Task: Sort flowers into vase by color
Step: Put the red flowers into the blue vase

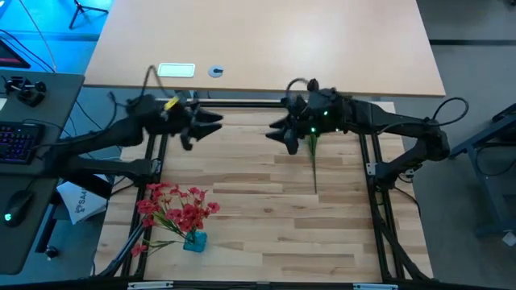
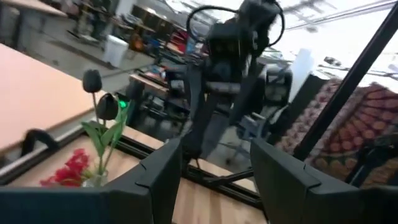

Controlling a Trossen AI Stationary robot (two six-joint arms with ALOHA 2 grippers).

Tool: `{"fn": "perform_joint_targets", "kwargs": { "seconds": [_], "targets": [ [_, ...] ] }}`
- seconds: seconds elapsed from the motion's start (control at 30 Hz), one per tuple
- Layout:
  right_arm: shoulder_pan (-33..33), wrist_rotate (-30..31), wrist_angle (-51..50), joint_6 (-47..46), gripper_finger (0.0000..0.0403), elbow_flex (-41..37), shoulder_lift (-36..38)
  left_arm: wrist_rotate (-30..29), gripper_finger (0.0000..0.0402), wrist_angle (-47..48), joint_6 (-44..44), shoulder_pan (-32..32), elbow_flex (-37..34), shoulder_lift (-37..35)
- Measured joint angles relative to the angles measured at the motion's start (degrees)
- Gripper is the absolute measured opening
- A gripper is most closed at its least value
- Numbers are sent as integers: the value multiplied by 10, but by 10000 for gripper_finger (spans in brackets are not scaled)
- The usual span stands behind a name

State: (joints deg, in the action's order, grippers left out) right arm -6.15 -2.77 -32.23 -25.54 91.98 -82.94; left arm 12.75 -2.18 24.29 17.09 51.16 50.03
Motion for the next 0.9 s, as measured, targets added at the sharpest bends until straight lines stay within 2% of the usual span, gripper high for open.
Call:
{"fn": "perform_joint_targets", "kwargs": {
  "seconds": [0.1,0.17,0.27,0.37,0.5,0.63,0.73,0.8,0.9],
  "targets": [
    [14,39,-84,-18,209,-9,0,76,176,-48,24,47,0,41],
    [23,60,-135,-32,209,-34,1,107,176,-73,41,66,0,59],
    [40,66,-198,-58,209,-87,-1,122,176,-87,57,82,0,70],
    [64,57,-203,-86,209,-170,18,122,176,-89,57,89,0,70],
    [78,59,-191,-163,209,-298,78,119,176,-89,72,93,0,66],
    [60,102,-169,-254,209,-408,141,91,176,-89,79,93,0,65],
    [30,144,-161,-306,209,-472,157,64,176,-89,83,93,0,66],
    [11,151,-126,-312,209,-509,155,47,176,-90,87,93,0,66],
    [-9,148,-13,-309,209,-563,142,43,176,-99,99,93,0,66]
  ]
}}
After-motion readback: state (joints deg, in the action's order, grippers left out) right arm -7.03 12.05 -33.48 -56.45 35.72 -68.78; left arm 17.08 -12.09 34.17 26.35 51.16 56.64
